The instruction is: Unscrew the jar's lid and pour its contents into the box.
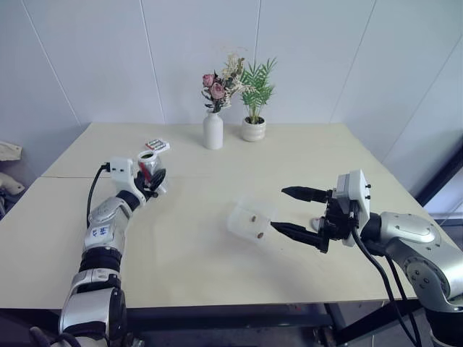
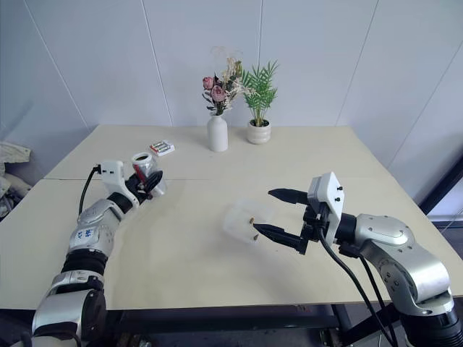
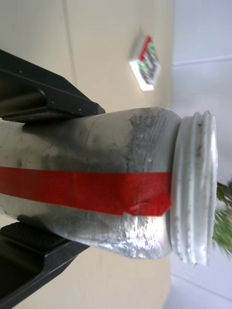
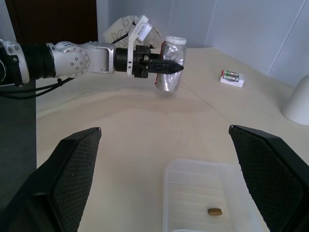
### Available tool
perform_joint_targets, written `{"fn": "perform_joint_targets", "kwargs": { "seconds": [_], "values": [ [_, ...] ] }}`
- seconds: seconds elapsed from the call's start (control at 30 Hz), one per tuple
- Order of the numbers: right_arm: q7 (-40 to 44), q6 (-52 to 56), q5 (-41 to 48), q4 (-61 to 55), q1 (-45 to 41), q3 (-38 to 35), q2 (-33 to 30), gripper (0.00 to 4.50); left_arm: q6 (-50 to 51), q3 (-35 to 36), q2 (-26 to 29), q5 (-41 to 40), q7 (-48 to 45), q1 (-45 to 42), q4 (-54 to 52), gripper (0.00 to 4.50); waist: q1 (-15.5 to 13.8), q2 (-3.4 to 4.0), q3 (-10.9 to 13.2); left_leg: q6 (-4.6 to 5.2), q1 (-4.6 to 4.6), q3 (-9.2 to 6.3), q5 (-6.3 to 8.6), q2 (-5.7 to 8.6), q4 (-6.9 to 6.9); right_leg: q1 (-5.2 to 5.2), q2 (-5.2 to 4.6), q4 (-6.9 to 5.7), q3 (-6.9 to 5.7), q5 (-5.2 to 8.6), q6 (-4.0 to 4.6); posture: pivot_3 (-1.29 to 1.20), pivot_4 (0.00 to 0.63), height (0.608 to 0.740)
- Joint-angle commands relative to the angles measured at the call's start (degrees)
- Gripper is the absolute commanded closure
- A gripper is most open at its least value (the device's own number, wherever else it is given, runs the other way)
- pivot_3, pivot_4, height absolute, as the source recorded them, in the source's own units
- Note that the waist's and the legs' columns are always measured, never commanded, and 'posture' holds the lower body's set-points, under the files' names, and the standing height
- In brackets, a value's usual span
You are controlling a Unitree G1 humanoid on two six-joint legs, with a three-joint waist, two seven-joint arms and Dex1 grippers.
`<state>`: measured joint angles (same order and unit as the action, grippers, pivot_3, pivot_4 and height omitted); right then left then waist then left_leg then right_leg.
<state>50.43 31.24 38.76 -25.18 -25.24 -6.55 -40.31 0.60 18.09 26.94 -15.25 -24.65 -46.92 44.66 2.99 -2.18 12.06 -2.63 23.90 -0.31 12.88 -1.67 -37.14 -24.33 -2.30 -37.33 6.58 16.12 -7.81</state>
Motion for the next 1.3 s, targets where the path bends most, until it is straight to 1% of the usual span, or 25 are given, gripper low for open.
{"fn": "perform_joint_targets", "kwargs": {
  "seconds": [0.03,0.27,0.43,0.63,0.67,0.7,0.87,1.0,1.23,1.3],
  "values": [
    [-0.5,-1.1,0.0,-1.5,-1.4,-0.1,0.4,0.02,-4.4,0.4,1.4,1.7,2.4,1.3,-2.9,2.46,0.0,0.0,0.0,0.0,0.0,0.0,0.0,0.0,0.0,0.0,0.0,0.0,0.0,0.0,0.0,0.0,0.15,0.74],
    [-1.4,-0.9,-0.5,-1.2,-2.3,0.5,1.2,0.02,-14.3,2.1,0.9,1.8,4.9,7.0,-2.1,2.46,0.2,0.0,0.0,0.0,-0.02,0.02,0.0,-0.03,0.12,-0.01,-0.01,0.09,-0.01,-0.01,0.01,0.0,0.15,0.74],
    [-1.7,-0.5,-0.1,-1.5,-2.2,0.6,1.0,0.02,-11.5,3.4,0.2,0.3,7.8,8.8,-2.1,2.46,0.0,-0.01,0.0,0.0,0.01,0.02,0.0,-0.03,0.09,0.0,-0.01,0.17,-0.02,-0.06,0.03,0.0,0.15,0.74],
    [-1.3,-0.5,0.0,-1.2,-2.4,0.5,0.8,0.02,-11.5,4.9,0.1,-1.2,7.6,10.9,-3.2,2.46,0.1,-0.02,0.0,0.01,0.05,0.03,0.0,-0.05,0.11,0.02,-0.01,0.37,-0.04,-0.14,0.01,0.0,0.15,0.74],
    [-1.2,-0.6,0.0,-1.1,-2.5,0.5,0.8,0.0,-11.6,5.1,0.1,-1.4,7.8,11.1,-3.3,1.75,0.1,-0.02,0.0,0.01,0.06,0.03,0.0,-0.05,0.13,0.02,-0.01,0.38,-0.06,-0.14,0.01,0.0,0.15,0.74],
    [-1.1,-0.6,0.1,-1.0,-2.5,0.5,0.8,0.0,-11.4,5.2,0.0,-1.6,8.0,11.4,-3.4,1.59,0.2,-0.02,0.0,0.01,0.05,0.04,0.0,-0.06,0.15,0.02,-0.01,0.39,-0.06,-0.14,0.02,0.0,0.15,0.74],
    [-0.8,-0.8,0.0,-0.4,-2.7,0.6,0.9,0.0,-9.9,5.5,-0.2,-2.7,7.5,12.7,-5.6,0.05,0.1,-0.03,0.0,0.01,0.05,0.04,0.0,-0.07,0.16,0.02,-0.01,0.41,-0.06,-0.15,0.02,0.0,0.15,0.74],
    [-0.5,-1.1,-0.1,0.0,-2.9,0.8,1.0,0.0,-8.0,5.5,0.4,-2.5,7.9,13.6,-7.8,0.02,0.1,-0.03,0.0,0.01,0.06,0.05,0.0,-0.07,0.17,0.02,-0.01,0.45,-0.06,-0.16,0.04,0.0,0.15,0.74],
    [0.5,-1.6,-0.4,1.1,-2.7,1.1,1.3,0.0,-2.5,5.9,3.6,-3.2,4.9,20.3,-17.6,0.02,0.2,-0.03,0.0,0.01,0.03,0.07,0.0,-0.11,0.33,-0.01,-0.01,0.5,-0.07,-0.13,0.09,0.0,0.15,0.74],
    [0.9,-1.9,-0.6,1.5,-2.6,1.1,1.3,0.0,0.5,7.0,5.0,-4.2,4.2,24.1,-22.9,0.02,0.2,-0.05,0.0,0.01,0.04,0.07,0.0,-0.11,0.32,-0.01,-0.02,0.51,-0.07,-0.13,0.09,0.0,0.15,0.74]
  ]
}}
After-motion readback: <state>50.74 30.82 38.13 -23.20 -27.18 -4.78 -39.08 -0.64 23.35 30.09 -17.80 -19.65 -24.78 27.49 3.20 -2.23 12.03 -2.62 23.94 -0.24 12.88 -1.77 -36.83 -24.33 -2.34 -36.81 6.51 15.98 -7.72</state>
